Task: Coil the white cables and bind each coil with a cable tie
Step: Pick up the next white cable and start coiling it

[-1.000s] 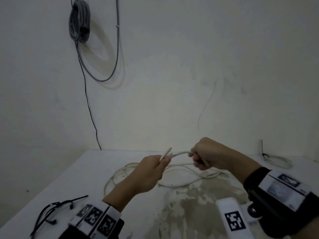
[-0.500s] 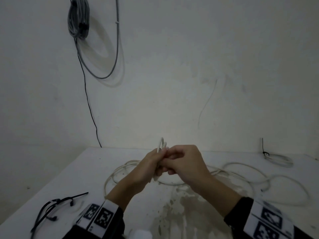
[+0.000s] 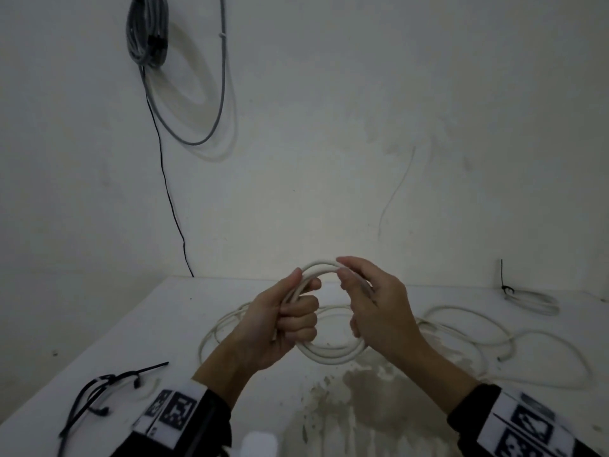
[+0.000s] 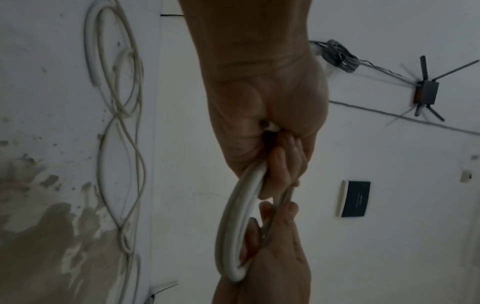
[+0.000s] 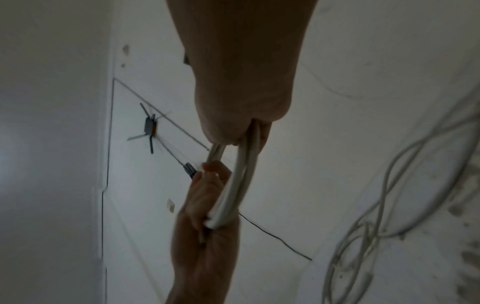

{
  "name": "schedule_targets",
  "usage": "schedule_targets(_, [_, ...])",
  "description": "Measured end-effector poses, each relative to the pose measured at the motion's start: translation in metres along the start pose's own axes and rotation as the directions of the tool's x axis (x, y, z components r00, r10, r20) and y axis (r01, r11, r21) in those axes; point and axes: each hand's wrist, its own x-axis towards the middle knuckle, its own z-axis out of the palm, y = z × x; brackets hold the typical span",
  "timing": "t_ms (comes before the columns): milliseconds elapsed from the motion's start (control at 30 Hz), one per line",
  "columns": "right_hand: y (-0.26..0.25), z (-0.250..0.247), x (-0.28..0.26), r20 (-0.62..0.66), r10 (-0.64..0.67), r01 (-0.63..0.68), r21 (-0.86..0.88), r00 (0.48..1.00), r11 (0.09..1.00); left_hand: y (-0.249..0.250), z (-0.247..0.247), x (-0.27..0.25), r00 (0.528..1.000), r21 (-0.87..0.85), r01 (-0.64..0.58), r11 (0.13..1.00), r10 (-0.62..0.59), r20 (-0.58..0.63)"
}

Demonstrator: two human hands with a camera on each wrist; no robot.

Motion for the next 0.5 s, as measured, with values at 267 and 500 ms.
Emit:
schedule_targets(267, [0.002, 0.000, 0.001, -0.027, -0.100, 0.095, -0.155, 0.995, 0.983, -0.016, 0.012, 0.002, 0.950, 0.272, -0.068, 0.960, 0.146, -0.277])
schedule_targets(500, [0.006, -0.010, 0.000, 0.127, -0.056, 0.086, -0.248, 0.990, 0.965, -0.015, 0.013, 0.005, 0.947, 0.324, 0.093, 0.941, 0.017, -0.321])
